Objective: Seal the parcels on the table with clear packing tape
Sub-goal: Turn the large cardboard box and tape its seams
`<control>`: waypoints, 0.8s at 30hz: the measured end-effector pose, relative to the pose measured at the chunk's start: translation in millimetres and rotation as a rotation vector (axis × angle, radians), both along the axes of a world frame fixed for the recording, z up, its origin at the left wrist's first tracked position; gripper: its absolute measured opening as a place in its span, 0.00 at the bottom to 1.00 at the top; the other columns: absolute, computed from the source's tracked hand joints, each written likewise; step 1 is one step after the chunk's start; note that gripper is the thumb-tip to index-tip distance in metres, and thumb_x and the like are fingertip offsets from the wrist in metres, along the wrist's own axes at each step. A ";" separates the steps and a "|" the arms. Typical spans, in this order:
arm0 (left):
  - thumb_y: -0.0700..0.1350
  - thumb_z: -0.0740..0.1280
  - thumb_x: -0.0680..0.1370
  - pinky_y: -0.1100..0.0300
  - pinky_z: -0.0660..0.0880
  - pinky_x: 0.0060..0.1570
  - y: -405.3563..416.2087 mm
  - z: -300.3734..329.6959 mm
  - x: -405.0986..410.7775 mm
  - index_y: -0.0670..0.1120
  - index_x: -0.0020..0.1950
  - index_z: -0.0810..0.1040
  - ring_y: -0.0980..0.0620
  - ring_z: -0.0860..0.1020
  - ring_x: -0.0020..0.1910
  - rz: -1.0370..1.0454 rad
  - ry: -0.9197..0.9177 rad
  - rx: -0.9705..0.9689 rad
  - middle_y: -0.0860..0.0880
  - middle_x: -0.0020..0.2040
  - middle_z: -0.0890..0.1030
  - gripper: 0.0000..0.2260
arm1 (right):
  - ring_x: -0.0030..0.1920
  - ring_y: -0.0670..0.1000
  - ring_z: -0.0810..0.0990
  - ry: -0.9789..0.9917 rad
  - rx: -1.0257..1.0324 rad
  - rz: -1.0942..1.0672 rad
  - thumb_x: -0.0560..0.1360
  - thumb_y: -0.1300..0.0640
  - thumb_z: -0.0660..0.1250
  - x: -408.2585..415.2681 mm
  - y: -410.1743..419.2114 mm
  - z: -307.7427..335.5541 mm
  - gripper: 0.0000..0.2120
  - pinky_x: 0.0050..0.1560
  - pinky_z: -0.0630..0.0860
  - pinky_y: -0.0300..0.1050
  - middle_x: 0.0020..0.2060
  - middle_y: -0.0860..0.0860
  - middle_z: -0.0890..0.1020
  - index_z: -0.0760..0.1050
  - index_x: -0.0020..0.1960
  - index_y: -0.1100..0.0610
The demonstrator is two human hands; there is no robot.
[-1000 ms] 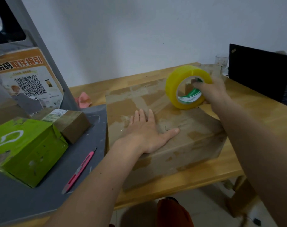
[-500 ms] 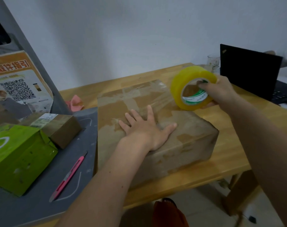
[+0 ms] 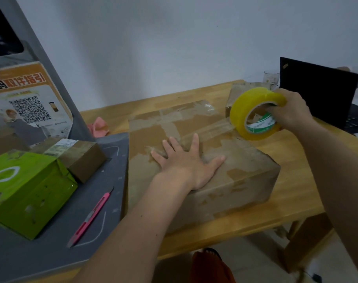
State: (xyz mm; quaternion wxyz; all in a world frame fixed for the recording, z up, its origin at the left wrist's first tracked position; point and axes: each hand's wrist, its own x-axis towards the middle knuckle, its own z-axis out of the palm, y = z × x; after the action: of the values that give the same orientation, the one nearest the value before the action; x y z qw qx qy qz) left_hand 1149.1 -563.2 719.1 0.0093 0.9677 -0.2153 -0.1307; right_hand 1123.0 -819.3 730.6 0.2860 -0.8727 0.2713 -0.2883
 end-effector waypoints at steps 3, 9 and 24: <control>0.77 0.43 0.73 0.29 0.36 0.71 1.3 -0.9 0.1 0.59 0.79 0.34 0.36 0.35 0.78 0.006 -0.009 -0.010 0.38 0.80 0.36 0.42 | 0.45 0.60 0.78 0.054 0.026 0.051 0.78 0.54 0.67 -0.8 -6.3 0.5 0.06 0.40 0.79 0.54 0.46 0.57 0.78 0.74 0.51 0.55; 0.77 0.42 0.73 0.27 0.36 0.70 -0.9 -3.0 1.9 0.56 0.80 0.37 0.36 0.35 0.78 0.006 -0.020 0.019 0.37 0.80 0.37 0.43 | 0.53 0.65 0.77 0.107 0.142 0.026 0.76 0.65 0.68 -22.7 -14.3 -42.5 0.10 0.50 0.74 0.58 0.53 0.66 0.79 0.77 0.56 0.68; 0.78 0.45 0.72 0.33 0.49 0.73 60.0 -4.8 25.0 0.53 0.82 0.46 0.37 0.41 0.79 0.259 -0.088 -0.069 0.43 0.82 0.43 0.45 | 0.53 0.62 0.81 -0.236 1.065 -0.215 0.66 0.56 0.78 -13.5 1.2 -109.8 0.29 0.51 0.79 0.58 0.56 0.62 0.80 0.74 0.62 0.68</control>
State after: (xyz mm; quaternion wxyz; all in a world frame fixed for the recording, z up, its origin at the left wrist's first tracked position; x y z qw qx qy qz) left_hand 1174.1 -503.2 714.3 0.0499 0.9913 -0.0930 -0.0784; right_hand 1109.5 -818.1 620.8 0.6852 -0.5366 0.4330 -0.2347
